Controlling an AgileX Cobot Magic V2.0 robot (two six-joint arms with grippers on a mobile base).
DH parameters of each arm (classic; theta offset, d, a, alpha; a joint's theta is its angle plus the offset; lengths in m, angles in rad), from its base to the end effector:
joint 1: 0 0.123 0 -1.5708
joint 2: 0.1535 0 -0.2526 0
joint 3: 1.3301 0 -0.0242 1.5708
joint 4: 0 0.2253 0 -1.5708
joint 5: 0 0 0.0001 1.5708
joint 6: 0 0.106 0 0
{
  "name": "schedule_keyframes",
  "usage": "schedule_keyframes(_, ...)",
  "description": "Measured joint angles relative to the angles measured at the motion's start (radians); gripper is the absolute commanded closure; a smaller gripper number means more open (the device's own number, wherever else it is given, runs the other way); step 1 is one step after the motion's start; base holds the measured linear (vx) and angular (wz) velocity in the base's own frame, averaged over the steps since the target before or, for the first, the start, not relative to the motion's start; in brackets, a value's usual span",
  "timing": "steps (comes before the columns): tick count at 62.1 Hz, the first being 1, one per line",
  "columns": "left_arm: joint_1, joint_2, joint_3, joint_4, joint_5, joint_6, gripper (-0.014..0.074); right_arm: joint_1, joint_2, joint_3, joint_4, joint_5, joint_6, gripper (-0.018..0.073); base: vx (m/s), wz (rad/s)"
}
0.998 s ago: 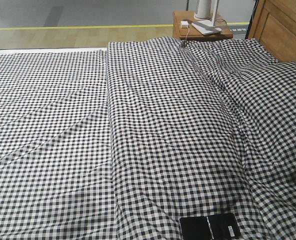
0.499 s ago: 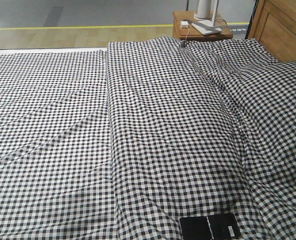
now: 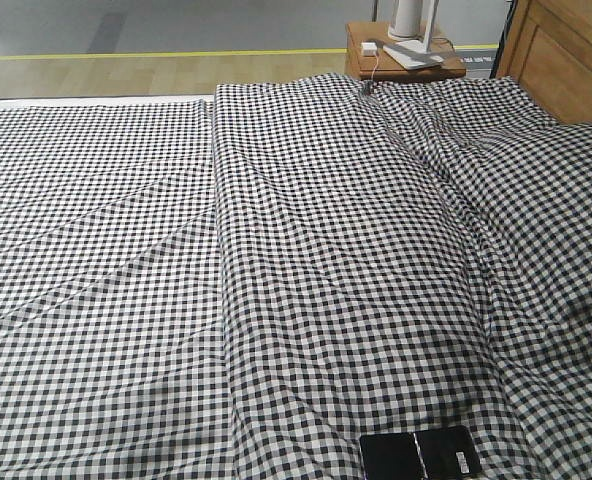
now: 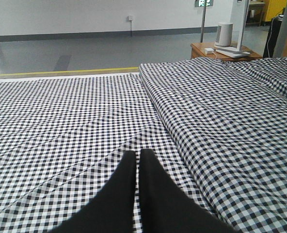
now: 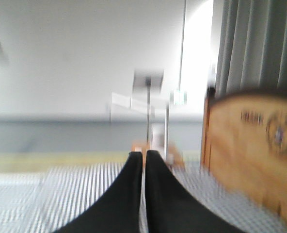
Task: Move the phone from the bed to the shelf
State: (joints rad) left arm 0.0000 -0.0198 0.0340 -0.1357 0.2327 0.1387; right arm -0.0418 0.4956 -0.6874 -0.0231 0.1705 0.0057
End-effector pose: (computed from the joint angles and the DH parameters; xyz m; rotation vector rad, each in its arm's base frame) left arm 0.0772 -0.0033 0.1805 0.0287 1.7282 -0.0221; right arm 0.1140 -0.0052 0.3724 0.0213 1.4623 -0.0509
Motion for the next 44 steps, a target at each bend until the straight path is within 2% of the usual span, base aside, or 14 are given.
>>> schedule_keyframes(7, 0.0, 0.0, 0.0, 0.0, 0.0, 0.0, 0.0596, 0.0, 0.087, 0.0, 0.0, 0.078, 0.0, 0.0521, 0.0, 0.0)
schedule_keyframes(14, 0.0, 0.0, 0.0, 0.0, 0.0, 0.0, 0.0596, 0.0, 0.155, 0.0, 0.0, 0.138, 0.0, 0.0445, 0.0, 0.0)
schedule_keyframes(21, 0.0, 0.0, 0.0, 0.0, 0.0, 0.0, 0.0596, 0.0, 0.191, 0.0, 0.0, 0.175, 0.0, 0.0299, 0.0, 0.0)
schedule_keyframes(35, 0.0, 0.0, 0.0, 0.0, 0.0, 0.0, 0.0596, 0.0, 0.198, 0.0, 0.023, 0.185, 0.0, -0.0126, 0.0, 0.0)
schedule_keyframes(38, 0.0, 0.0, 0.0, 0.0, 0.0, 0.0, 0.0596, 0.0, 0.198, 0.0, 0.023, 0.188, 0.0, -0.0171, 0.0, 0.0)
schedule_keyframes(44, 0.0, 0.0, 0.0, 0.0, 0.0, 0.0, 0.0596, 0.0, 0.198, 0.0, 0.023, 0.188, 0.0, -0.0166, 0.0, 0.0)
